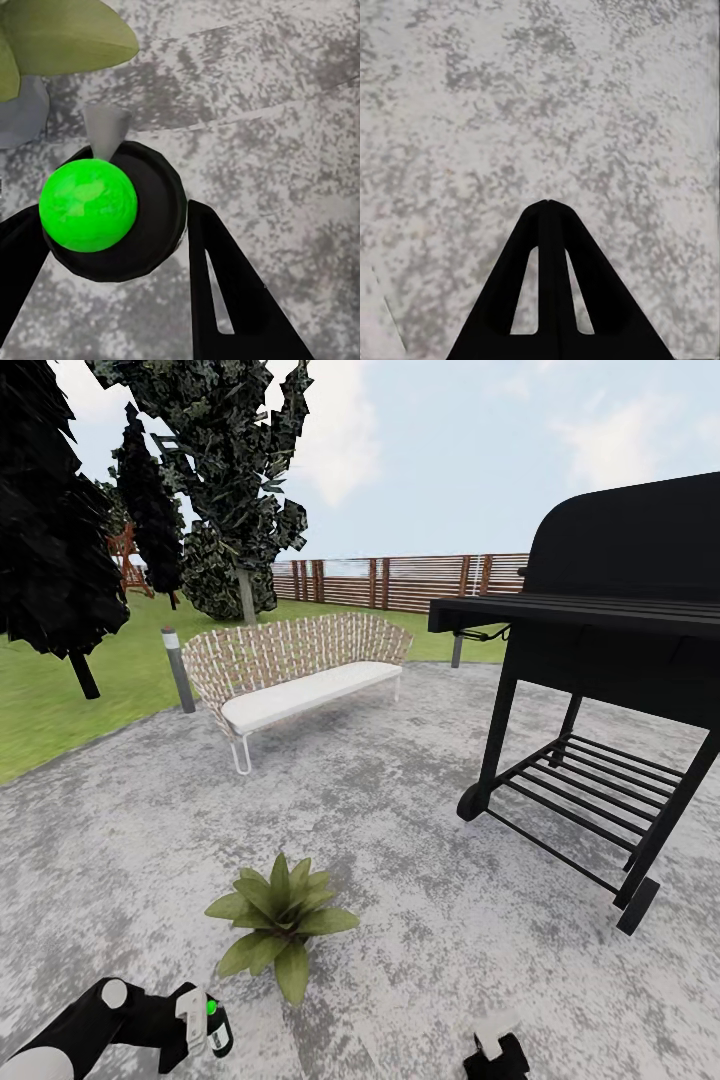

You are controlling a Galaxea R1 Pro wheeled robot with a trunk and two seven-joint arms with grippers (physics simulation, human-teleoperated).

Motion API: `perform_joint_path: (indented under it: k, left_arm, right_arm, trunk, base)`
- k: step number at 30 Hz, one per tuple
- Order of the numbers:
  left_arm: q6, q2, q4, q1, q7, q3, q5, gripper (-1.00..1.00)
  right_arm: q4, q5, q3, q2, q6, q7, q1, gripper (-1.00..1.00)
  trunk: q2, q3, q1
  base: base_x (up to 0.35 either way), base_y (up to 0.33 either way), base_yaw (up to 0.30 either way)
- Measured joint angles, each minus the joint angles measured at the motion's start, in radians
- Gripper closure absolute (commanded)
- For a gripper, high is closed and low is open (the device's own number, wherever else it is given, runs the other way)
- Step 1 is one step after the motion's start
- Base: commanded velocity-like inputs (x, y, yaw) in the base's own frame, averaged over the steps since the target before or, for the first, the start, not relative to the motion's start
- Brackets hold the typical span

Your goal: Pick up the pesticide atomizer in the garden and spray insectifuge to fully cover both potted plants in the garden.

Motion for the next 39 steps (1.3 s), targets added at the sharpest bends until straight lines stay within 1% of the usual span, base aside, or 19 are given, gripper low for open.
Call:
perform_joint_path:
  k: [1,3,4,7,10,12,13,17,18,19,20,23,24,29,32,33,34,36,39]
  left_arm:
    - [0.000,0.000,0.000,0.000,0.007,0.000,0.001,1.00]
    - [0.001,0.000,0.001,0.000,0.024,0.001,0.001,1.00]
    - [0.001,0.000,0.001,0.000,0.033,0.001,0.001,1.00]
    - [0.018,-0.002,0.001,0.000,0.045,0.001,0.001,1.00]
    - [0.090,-0.004,0.000,0.000,0.052,0.003,0.001,1.00]
    - [0.161,-0.005,-0.001,0.000,0.052,0.006,0.003,1.00]
    - [0.179,-0.005,-0.001,0.000,0.052,0.007,0.003,1.00]
    - [0.298,-0.006,-0.008,-0.002,0.054,0.016,0.022,1.00]
    - [0.312,-0.006,-0.009,-0.002,0.054,0.018,0.026,1.00]
    - [0.604,-0.034,-0.021,-0.019,0.053,0.025,0.045,1.00]
    - [0.659,-0.042,-0.022,-0.024,0.053,0.023,0.040,1.00]
    - [0.673,-0.049,-0.022,-0.030,0.053,0.020,0.035,1.00]
    - [0.675,-0.045,-0.050,-0.037,0.052,0.024,0.042,1.00]
    - [0.677,-0.040,-0.053,-0.036,0.051,0.023,0.037,1.00]
    - [0.688,-0.044,-0.057,-0.038,0.050,0.024,0.034,1.00]
    - [0.705,-0.046,-0.057,-0.039,0.050,0.023,0.033,1.00]
    - [0.762,-0.046,-0.059,-0.045,0.050,0.022,0.032,1.00]
    - [0.825,-0.045,-0.058,-0.065,0.048,0.020,0.034,1.00]
    - [0.861,-0.049,-0.058,-0.086,0.042,0.019,0.035,1.00]
  right_arm:
    - [0.001,-0.021,0.000,0.000,0.000,-0.008,0.000,1.00]
    - [0.001,-0.045,0.001,0.000,-0.001,-0.030,0.000,1.00]
    - [0.001,-0.052,0.001,0.001,-0.002,-0.045,0.000,-1.00]
    - [0.002,-0.060,0.001,0.002,-0.003,-0.092,0.001,-1.00]
    - [0.006,-0.077,0.000,0.003,-0.003,-0.136,0.001,-1.00]
    - [0.008,-0.114,0.001,0.003,-0.003,-0.150,0.001,-1.00]
    - [0.008,-0.127,0.001,0.003,-0.003,-0.152,0.001,-1.00]
    - [0.010,-0.250,-0.001,0.001,0.000,-0.162,0.001,-1.00]
    - [0.009,-0.262,-0.001,0.000,0.000,-0.162,0.001,-1.00]
    - [0.011,-0.308,0.000,-0.021,0.003,-0.162,0.002,-1.00]
    - [0.011,-0.309,0.003,-0.021,0.003,-0.161,0.003,-1.00]
    - [0.011,-0.309,0.003,-0.019,0.003,-0.159,0.003,-1.00]
    - [0.012,-0.310,0.003,-0.022,0.002,-0.159,0.003,-1.00]
    - [0.012,-0.310,0.003,-0.022,0.002,-0.159,0.003,-1.00]
    - [0.012,-0.310,0.003,-0.022,0.002,-0.159,0.003,-1.00]
    - [0.013,-0.310,0.003,-0.022,0.002,-0.159,0.003,-1.00]
    - [0.013,-0.310,0.003,-0.022,0.002,-0.159,0.003,-1.00]
    - [0.013,-0.310,0.003,-0.022,0.002,-0.159,0.003,-1.00]
    - [0.012,-0.311,0.003,-0.022,0.002,-0.160,0.003,-1.00]
  trunk:
    - [0.000,0.000,0.000]
    - [0.000,0.000,0.000]
    - [0.000,0.000,0.000]
    - [0.000,0.000,0.000]
    - [0.000,0.000,0.000]
    - [0.000,0.000,0.000]
    - [0.000,0.000,0.000]
    - [0.000,0.000,0.000]
    - [0.000,0.000,0.000]
    - [0.000,0.000,0.000]
    - [0.000,0.000,0.000]
    - [0.000,0.000,0.000]
    - [0.000,0.000,0.000]
    - [0.000,0.000,0.000]
    - [0.000,0.000,0.000]
    - [0.000,0.000,0.000]
    - [0.000,0.000,0.000]
    - [0.000,0.000,0.000]
    - [0.000,0.000,0.000]
  base:
    - [0.000,0.000,0.000]
    - [0.000,0.000,0.000]
    - [0.000,0.000,0.000]
    - [0.000,0.000,0.000]
    - [0.000,0.000,0.000]
    - [0.000,0.000,0.000]
    - [0.000,0.000,0.000]
    - [0.000,0.000,0.000]
    - [0.000,0.000,0.000]
    - [0.000,0.000,0.000]
    - [0.000,0.000,0.000]
    - [0.000,0.000,0.000]
    - [0.000,0.000,0.000]
    - [0.000,0.000,0.000]
    - [0.000,0.000,0.000]
    - [0.000,0.000,0.000]
    - [0.000,0.000,0.000]
    - [0.000,0.000,0.000]
    - [0.000,0.000,0.000]
